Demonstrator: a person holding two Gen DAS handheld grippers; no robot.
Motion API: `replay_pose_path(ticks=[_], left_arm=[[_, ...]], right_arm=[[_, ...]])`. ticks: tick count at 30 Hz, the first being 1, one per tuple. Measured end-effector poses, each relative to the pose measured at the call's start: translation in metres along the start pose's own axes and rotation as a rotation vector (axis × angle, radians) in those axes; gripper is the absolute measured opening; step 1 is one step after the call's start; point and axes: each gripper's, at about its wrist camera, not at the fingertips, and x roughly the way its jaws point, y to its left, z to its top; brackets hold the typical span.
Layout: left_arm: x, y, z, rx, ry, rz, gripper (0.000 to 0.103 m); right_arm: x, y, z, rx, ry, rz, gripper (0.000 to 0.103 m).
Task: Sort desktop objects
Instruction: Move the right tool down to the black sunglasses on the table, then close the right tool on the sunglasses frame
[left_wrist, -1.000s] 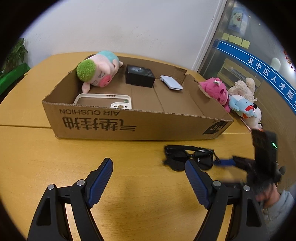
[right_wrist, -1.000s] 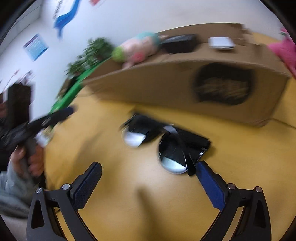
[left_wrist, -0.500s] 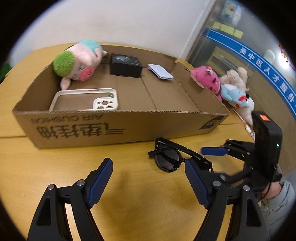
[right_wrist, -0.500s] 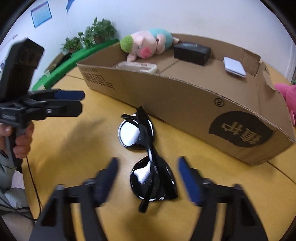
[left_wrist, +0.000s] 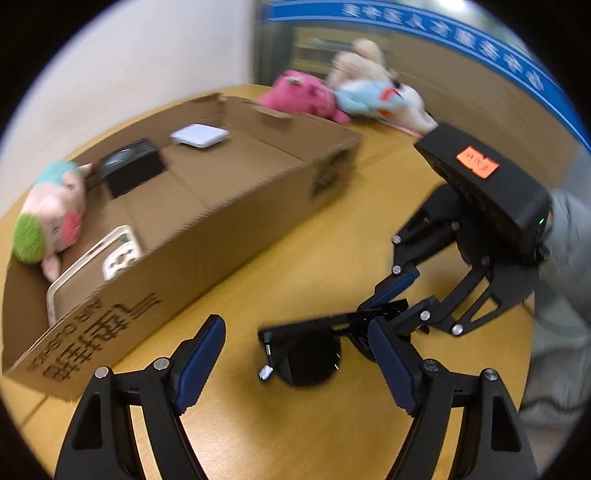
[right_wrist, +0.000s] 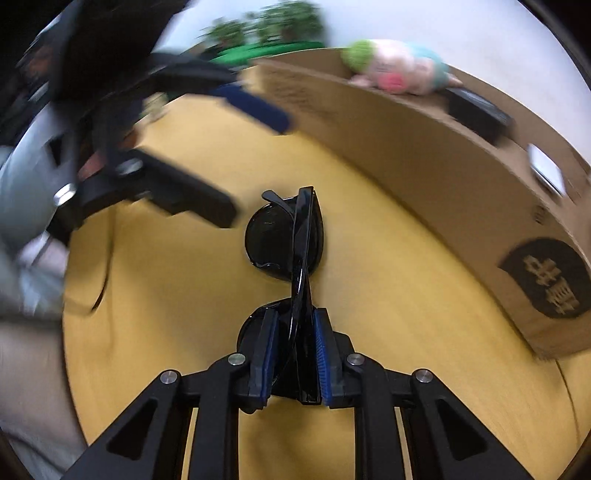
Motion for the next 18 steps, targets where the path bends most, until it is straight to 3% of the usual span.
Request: replay_pose_path(ticks=[3,5,7,10,12,15,18], left_arm=[[0.013,-0.009,-0.007,0.079,0.067,-0.032,0.076],[0.021,-0.013,-0.013,0.114,0.116,-0.079,0.065],[0.025,-0.015,-0.015,0.153,0.133,-0.079,0.062],[0.030,-0.010,-0.008,0.138,0.145,-0.138,0.044],[0.039,-0.009,-0.006,0.135,0.175,-0.170,0.042],[0.050,-0.013,-0.010,0.173,0.230,-0.186,0.027],[0.050,-0.016,-0.013,0.189,0.251,-0.221,0.022]], right_arm=[[-0.001,0.011,-0.001,-0.080,0.025,-0.007,0.018],[-0.002,0.014,0.000,-0.117,0.037,-0.007,0.018],[-0.004,0.019,0.001,-0.174,0.048,-0.001,0.019],[-0.002,0.029,0.001,-0.289,0.085,0.009,0.019],[0.000,0.035,0.002,-0.360,0.109,0.006,0.019],[0.000,0.035,0.004,-0.389,0.123,0.008,0.019],[-0.001,0.032,0.008,-0.377,0.115,0.009,0.019]])
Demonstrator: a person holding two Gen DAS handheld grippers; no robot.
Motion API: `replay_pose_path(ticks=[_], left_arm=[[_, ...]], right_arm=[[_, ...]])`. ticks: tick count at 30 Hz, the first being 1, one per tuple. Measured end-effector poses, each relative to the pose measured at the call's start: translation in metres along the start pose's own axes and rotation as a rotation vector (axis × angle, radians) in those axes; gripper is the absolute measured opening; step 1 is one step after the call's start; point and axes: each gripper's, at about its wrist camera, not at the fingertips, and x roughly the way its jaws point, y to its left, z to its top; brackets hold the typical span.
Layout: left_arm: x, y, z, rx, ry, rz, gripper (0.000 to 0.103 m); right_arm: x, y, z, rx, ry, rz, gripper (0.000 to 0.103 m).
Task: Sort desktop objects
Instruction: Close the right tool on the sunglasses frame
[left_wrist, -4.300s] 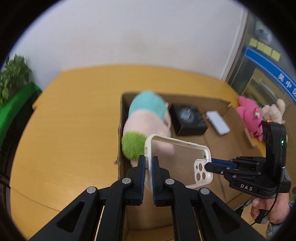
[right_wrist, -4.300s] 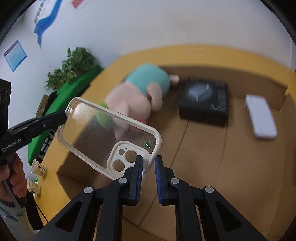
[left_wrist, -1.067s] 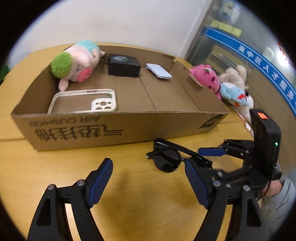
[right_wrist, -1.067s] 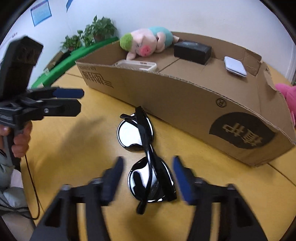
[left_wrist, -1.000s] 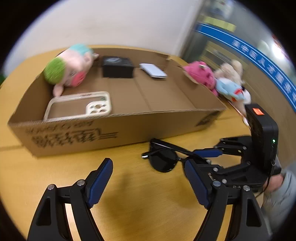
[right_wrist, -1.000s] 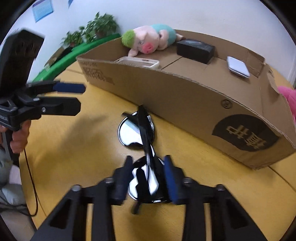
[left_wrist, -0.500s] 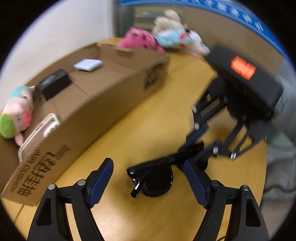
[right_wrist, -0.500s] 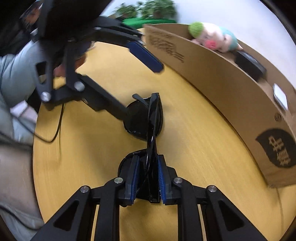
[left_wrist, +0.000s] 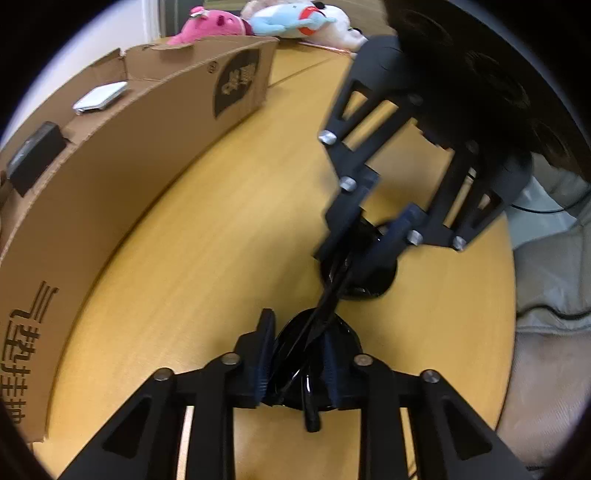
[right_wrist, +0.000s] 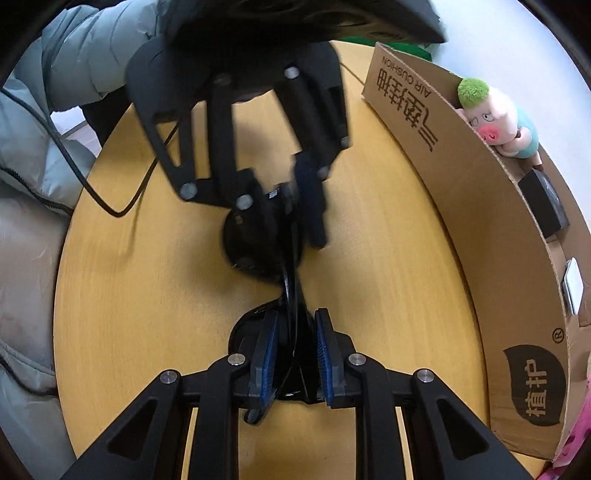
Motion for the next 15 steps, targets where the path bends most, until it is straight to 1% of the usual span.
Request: replay_pose_path(ticks=[3,7,11,13,15], left_arm=[[-0.002,0.000,0.000,-0.003,0.002,-0.029,0.014],[-0.004,0.002,0.001,-0.018,-0.001,-0.031,0.013],[-0.013,0.002,0.006,-0.016,-0.034,-0.028,0.012],[-0.017,0.001,0.009,-0.004,-0.040,-0.009,0.012],[-0.025,0.000,0.013,0.012,-0.049,0.007,0.012]], right_arm=[[-0.002,-0.006,0.001,0.038,-0.009,0.004,0.019],[-0.011,-0.013,0.002,0.104,-0.035,0.019,0.018],[-0.015,-0.008,0.004,0.091,-0.022,-0.011,0.014],[-0.019,-0.003,0.005,0.095,-0.034,-0.023,0.013],[-0.025,-0.006,0.007,0.100,-0.042,-0.023,0.013]])
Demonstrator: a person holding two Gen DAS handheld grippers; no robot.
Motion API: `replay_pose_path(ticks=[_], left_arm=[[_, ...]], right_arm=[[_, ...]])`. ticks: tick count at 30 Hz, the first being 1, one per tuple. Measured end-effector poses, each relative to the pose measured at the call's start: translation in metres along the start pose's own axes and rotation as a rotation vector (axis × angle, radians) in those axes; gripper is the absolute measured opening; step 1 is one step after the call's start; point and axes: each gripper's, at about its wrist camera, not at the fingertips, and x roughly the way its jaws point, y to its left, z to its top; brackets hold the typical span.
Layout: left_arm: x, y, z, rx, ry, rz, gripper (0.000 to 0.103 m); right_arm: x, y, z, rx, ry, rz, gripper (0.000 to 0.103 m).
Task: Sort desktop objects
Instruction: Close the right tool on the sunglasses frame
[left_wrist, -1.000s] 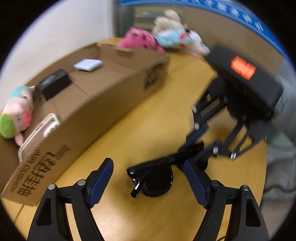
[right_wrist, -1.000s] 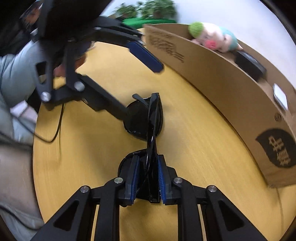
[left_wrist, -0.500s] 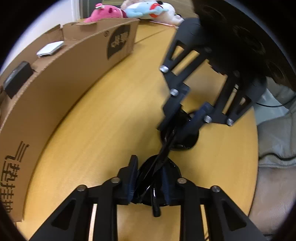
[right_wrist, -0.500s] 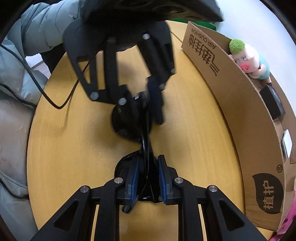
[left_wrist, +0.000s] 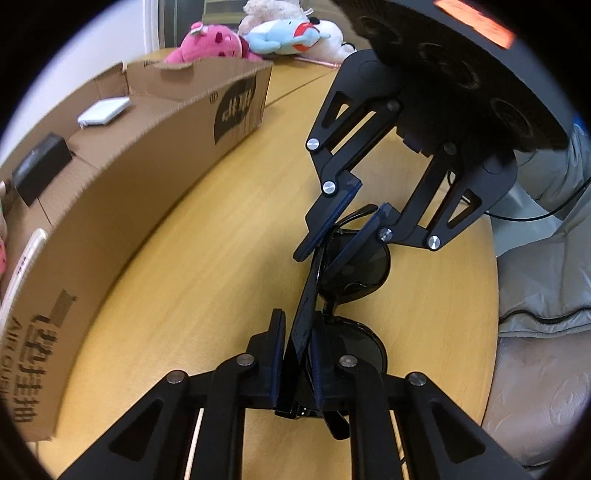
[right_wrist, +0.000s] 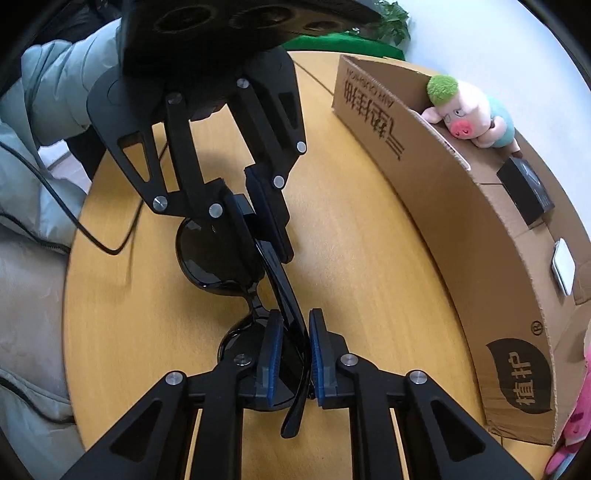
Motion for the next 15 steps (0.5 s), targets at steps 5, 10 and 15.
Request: replay_pose_path(ticks=[5,10,15], left_arm=[[-0.017,-0.007,0.012,0.058,-0.006,0.039,0.012],[-0.043,-0.005,0.028,0.111,-0.034,0.081,0.012],[-0.072,0.012,0.053,0.173,-0.074,0.147,0.012]], right_arm=[[-0.013,-0.009,0.017,-0.037,0.008,-0.016,0.012],[-0.034,-0.027,0.035,-0.062,0.002,-0.038,0.012],[-0.063,-0.052,0.056,-0.090,-0.007,-0.087,0.012]])
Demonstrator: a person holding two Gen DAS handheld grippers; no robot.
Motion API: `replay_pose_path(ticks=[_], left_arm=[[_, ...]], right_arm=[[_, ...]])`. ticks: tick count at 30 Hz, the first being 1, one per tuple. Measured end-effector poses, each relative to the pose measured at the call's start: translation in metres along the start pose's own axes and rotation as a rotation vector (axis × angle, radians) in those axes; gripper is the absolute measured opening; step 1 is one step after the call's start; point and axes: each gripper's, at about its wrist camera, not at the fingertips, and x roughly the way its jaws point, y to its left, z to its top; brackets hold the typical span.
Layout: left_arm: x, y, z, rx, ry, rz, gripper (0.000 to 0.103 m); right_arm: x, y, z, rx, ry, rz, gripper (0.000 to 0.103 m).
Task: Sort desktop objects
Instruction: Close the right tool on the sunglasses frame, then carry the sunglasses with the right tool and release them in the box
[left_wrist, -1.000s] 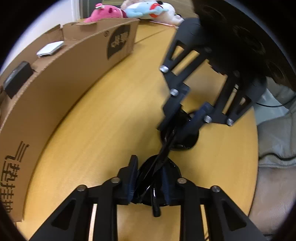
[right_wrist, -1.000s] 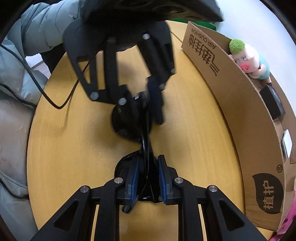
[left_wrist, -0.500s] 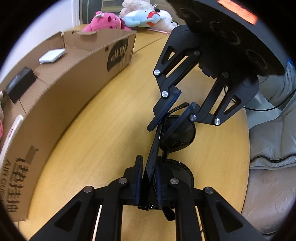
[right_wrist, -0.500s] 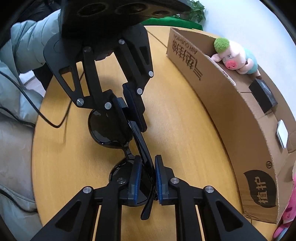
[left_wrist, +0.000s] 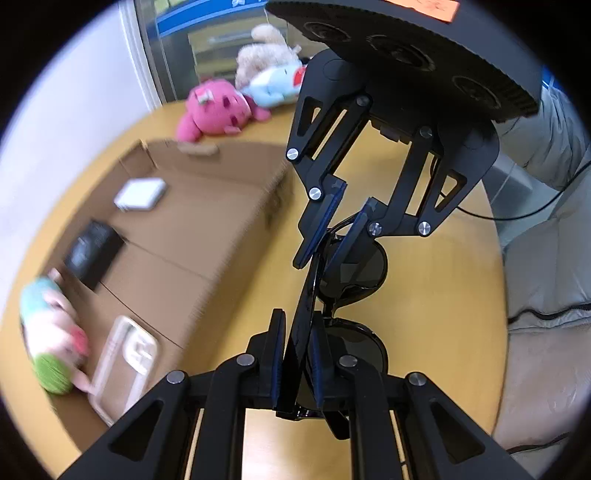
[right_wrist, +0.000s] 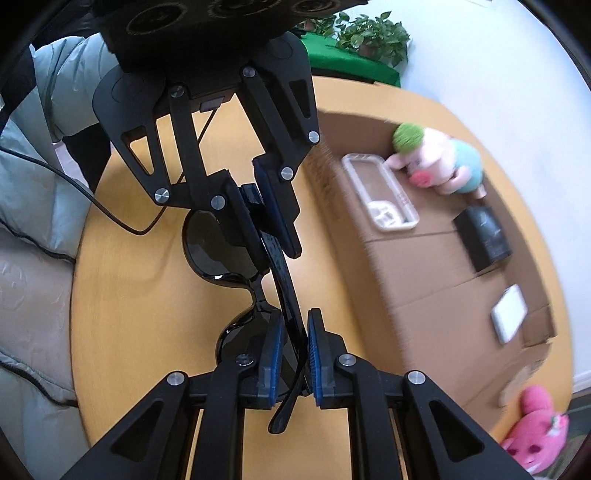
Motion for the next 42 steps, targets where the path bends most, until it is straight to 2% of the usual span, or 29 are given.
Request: replay_pose_path(ticks=[7,10,14,20,26,30,31,32,33,34,35,39,42], left_arm=[[-0.016,0.034,0.035,0.063,-0.052,0.091,0.012],[-0.009,0.058,0.047,0.071,-0.063,0.121,0.012],[0.017,0.096,0.056,0.046,-0.057,0.118,0.012],[0.080,0.143,0.057,-0.006,0.000,0.067,0.012],[0.129,0.162,0.055,-0.048,0.070,0.014,0.013],[0.147,0.168,0.050,-0.063,0.132,0.043,0.018],[0.149,0.169,0.047,-0.076,0.145,0.053,0.019],[0.148,0.170,0.046,-0.081,0.145,0.049,0.020],[0.146,0.169,0.044,-0.082,0.140,0.038,0.021],[0.143,0.168,0.043,-0.081,0.133,0.033,0.026],[0.138,0.167,0.041,-0.075,0.119,0.048,0.031],[0.119,0.162,0.037,-0.070,0.074,0.075,0.038],[0.108,0.160,0.033,-0.087,0.058,0.082,0.039]], right_arm=[[-0.020,-0.053,0.021,-0.022,0.021,-0.085,0.012],[-0.014,-0.082,0.025,-0.016,0.039,-0.116,0.012],[0.009,-0.119,0.023,0.004,0.072,-0.134,0.012],[0.061,-0.160,0.005,0.065,0.128,-0.124,0.012],[0.106,-0.177,-0.015,0.085,0.206,-0.100,0.012],[0.118,-0.176,-0.023,0.081,0.238,-0.115,0.014],[0.116,-0.176,-0.024,0.087,0.229,-0.117,0.016],[0.114,-0.176,-0.025,0.095,0.222,-0.118,0.029],[0.111,-0.176,-0.026,0.108,0.218,-0.115,0.053],[0.107,-0.175,-0.027,0.119,0.210,-0.109,0.063],[0.101,-0.172,-0.027,0.124,0.192,-0.104,0.067],[0.057,-0.164,-0.029,0.191,0.060,-0.115,0.067],[0.012,-0.164,-0.029,0.318,-0.102,-0.130,0.065]])
